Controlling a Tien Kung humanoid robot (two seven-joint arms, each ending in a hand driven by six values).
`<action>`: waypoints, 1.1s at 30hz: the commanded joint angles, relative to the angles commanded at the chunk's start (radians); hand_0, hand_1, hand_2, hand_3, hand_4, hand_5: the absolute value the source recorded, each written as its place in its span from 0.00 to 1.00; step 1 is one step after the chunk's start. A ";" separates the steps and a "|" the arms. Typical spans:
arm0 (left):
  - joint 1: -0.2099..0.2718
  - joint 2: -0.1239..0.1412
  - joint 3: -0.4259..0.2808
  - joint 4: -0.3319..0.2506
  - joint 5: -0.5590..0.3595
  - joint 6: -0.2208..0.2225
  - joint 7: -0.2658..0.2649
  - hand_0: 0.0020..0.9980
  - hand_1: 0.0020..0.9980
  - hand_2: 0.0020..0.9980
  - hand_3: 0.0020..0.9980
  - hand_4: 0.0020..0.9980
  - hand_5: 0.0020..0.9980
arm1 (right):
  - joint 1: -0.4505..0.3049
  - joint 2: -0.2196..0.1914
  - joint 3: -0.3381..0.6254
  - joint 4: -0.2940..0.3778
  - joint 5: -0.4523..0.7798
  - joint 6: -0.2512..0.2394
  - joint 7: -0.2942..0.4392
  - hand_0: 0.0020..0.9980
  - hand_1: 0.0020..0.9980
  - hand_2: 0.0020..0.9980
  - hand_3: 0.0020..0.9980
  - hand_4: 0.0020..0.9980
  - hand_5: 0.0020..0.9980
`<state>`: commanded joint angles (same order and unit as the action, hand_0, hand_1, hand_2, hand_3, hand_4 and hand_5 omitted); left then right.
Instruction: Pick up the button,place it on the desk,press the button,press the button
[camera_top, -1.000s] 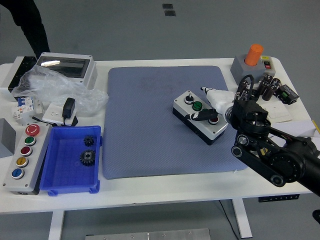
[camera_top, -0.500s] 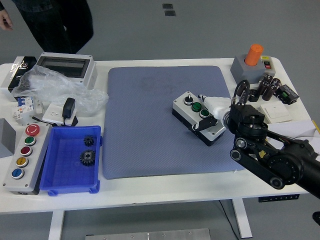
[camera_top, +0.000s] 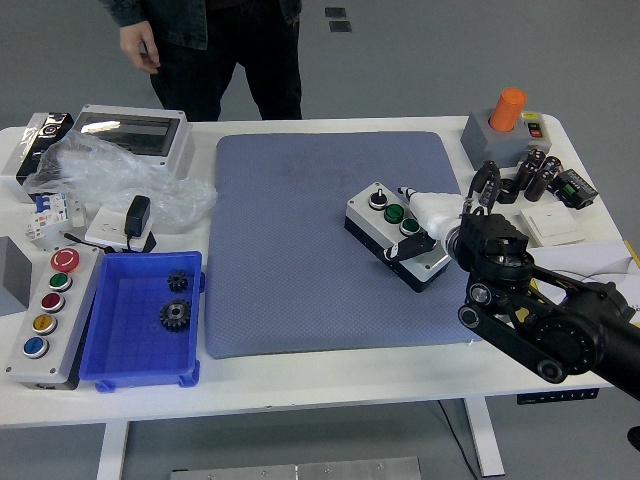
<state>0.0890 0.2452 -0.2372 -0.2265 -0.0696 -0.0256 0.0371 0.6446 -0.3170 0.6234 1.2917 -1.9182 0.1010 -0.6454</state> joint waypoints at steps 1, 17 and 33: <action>0.000 0.000 0.000 0.000 0.000 0.000 0.000 0.71 0.75 0.69 0.72 0.75 0.37 | 0.000 0.000 -0.001 0.000 -0.003 -0.003 0.000 0.43 0.66 0.67 0.89 0.87 0.33; 0.001 0.000 -0.001 -0.001 0.006 0.001 0.001 0.71 0.75 0.69 0.72 0.76 0.40 | 0.002 -0.007 -0.031 0.013 -0.050 -0.041 0.000 0.22 0.57 0.60 0.65 0.70 0.22; 0.005 -0.003 0.000 0.000 0.004 0.003 0.002 0.71 0.76 0.69 0.72 0.77 0.43 | 0.032 -0.071 -0.107 0.056 -0.072 -0.151 0.025 0.28 0.59 0.58 0.64 0.66 0.18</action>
<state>0.0935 0.2426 -0.2376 -0.2260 -0.0658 -0.0224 0.0392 0.6761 -0.3883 0.5164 1.3480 -1.9906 -0.0498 -0.6207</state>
